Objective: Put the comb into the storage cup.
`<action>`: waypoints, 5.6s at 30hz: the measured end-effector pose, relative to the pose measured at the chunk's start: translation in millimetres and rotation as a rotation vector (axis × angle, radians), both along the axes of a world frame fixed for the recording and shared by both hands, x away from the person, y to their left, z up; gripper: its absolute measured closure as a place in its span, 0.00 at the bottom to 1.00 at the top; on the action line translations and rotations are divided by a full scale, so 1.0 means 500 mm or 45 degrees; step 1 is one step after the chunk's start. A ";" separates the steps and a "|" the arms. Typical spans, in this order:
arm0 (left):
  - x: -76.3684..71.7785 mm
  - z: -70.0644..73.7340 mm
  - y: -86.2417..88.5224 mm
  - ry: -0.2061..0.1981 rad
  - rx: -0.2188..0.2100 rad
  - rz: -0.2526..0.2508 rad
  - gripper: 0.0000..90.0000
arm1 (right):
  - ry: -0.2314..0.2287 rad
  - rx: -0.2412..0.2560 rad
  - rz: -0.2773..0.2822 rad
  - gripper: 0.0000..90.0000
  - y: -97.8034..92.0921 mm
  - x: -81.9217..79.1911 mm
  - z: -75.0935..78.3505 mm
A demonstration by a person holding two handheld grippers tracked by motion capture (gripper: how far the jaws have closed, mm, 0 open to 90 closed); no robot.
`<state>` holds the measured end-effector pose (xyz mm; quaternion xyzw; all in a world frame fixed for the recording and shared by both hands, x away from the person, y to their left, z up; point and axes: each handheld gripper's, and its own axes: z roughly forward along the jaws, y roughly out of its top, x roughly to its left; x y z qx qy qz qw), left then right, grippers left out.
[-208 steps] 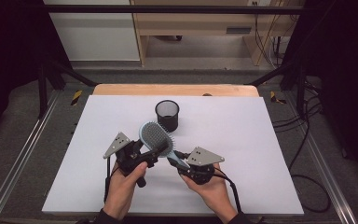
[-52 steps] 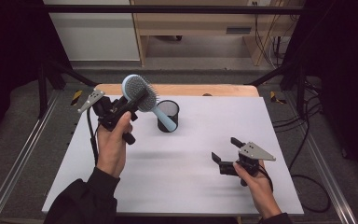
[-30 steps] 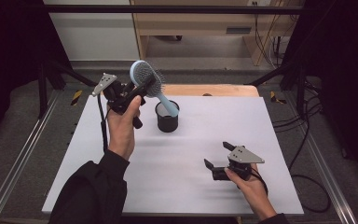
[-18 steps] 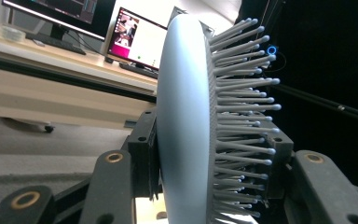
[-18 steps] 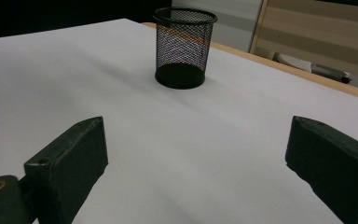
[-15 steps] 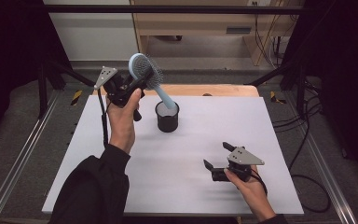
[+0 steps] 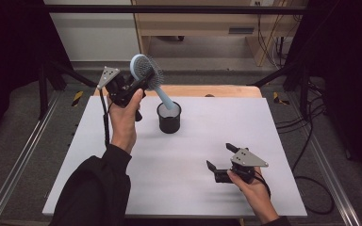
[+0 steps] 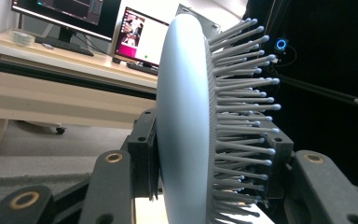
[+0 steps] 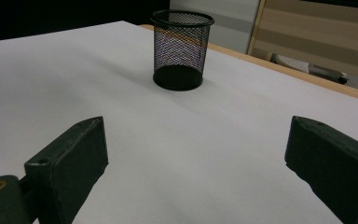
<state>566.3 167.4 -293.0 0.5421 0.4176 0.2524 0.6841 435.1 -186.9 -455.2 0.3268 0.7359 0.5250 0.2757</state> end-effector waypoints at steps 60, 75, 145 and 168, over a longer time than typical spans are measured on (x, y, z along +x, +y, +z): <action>0.062 -0.065 -0.041 0.046 0.180 0.011 0.57 | 0.016 0.028 0.001 0.06 -0.003 0.003 -0.002; 0.064 -0.094 -0.066 0.071 0.244 0.001 0.56 | 0.017 0.024 0.010 0.06 -0.002 0.002 -0.001; 0.080 -0.158 -0.084 0.143 0.316 -0.004 0.56 | 0.020 0.030 0.026 0.06 -0.001 -0.001 0.000; 0.084 -0.168 -0.087 0.157 0.323 -0.006 0.56 | 0.019 0.034 0.028 0.06 -0.003 -0.002 0.002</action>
